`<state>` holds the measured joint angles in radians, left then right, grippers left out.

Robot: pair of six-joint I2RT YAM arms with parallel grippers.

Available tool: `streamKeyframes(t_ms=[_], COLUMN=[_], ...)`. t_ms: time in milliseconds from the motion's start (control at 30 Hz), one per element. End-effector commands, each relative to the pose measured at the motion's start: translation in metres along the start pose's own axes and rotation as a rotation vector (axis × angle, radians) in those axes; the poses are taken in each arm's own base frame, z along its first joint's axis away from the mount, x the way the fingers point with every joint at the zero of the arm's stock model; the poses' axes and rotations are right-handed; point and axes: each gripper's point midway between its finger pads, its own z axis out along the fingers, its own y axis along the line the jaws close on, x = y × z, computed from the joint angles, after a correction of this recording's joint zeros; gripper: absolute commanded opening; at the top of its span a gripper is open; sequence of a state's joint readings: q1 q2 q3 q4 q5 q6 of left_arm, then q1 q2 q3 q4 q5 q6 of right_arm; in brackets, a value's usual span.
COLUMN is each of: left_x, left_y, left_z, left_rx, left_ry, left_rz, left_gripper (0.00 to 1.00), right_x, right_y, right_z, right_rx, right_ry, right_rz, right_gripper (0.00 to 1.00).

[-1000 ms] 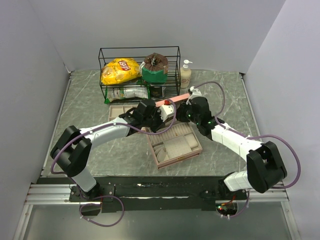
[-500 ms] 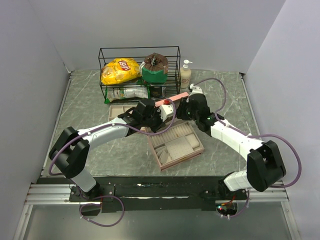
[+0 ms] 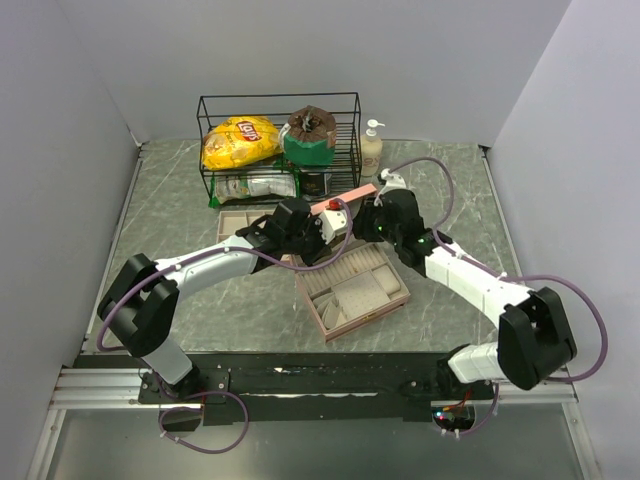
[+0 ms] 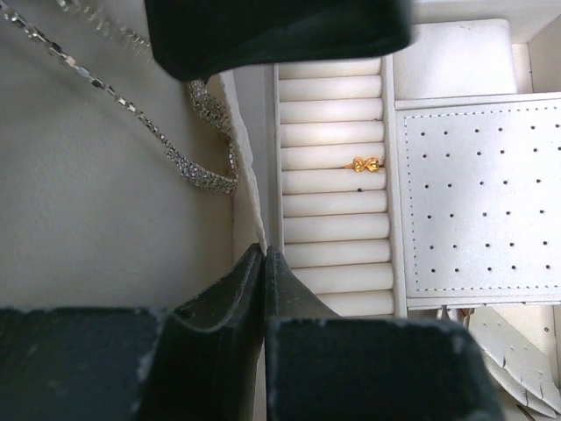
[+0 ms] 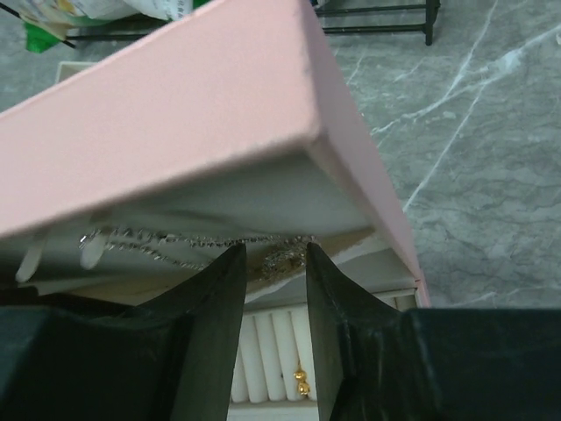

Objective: Organize the mixed jewelry

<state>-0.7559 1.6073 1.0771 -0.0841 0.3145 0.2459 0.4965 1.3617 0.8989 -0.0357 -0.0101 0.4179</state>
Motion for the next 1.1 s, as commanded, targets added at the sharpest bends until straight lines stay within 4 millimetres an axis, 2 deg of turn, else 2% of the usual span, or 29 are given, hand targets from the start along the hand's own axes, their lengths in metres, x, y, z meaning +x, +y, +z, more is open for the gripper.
streamKeyframes(t_ms=[0, 167, 367, 600, 700, 733, 767, 867, 1067], left_x=[-0.031, -0.031, -0.033, -0.034, -0.034, -0.033, -0.035, -0.034, -0.034], left_y=[-0.013, -0.013, -0.014, -0.016, -0.016, -0.016, -0.016, -0.017, -0.020], left_z=[-0.006, -0.006, -0.008, -0.010, -0.010, -0.009, -0.009, -0.009, -0.008], left_rx=[0.051, 0.050, 0.053, 0.064, 0.065, 0.065, 0.067, 0.069, 0.088], left_ry=[-0.090, -0.095, -0.099, -0.100, -0.102, -0.099, -0.102, -0.101, -0.104], left_rz=[0.022, 0.022, 0.028, 0.031, 0.031, 0.030, 0.030, 0.028, 0.035], left_gripper=[0.09, 0.09, 0.09, 0.09, 0.09, 0.09, 0.09, 0.09, 0.09], right_x=[-0.026, -0.022, -0.018, -0.015, -0.014, -0.020, -0.018, -0.025, -0.031], right_y=[0.011, -0.003, -0.004, -0.004, 0.001, 0.003, 0.012, 0.020, 0.028], right_z=[-0.020, -0.018, -0.003, 0.014, 0.013, 0.013, 0.011, 0.001, 0.001], right_rx=[-0.049, 0.013, 0.020, 0.030, -0.003, -0.011, -0.064, -0.118, -0.147], right_ry=[-0.119, -0.115, -0.082, -0.049, -0.054, -0.078, -0.068, -0.110, -0.110], right_rz=[-0.003, 0.011, 0.021, 0.018, 0.012, 0.008, 0.002, -0.009, -0.023], right_gripper=[0.39, 0.36, 0.30, 0.27, 0.27, 0.27, 0.27, 0.28, 0.31])
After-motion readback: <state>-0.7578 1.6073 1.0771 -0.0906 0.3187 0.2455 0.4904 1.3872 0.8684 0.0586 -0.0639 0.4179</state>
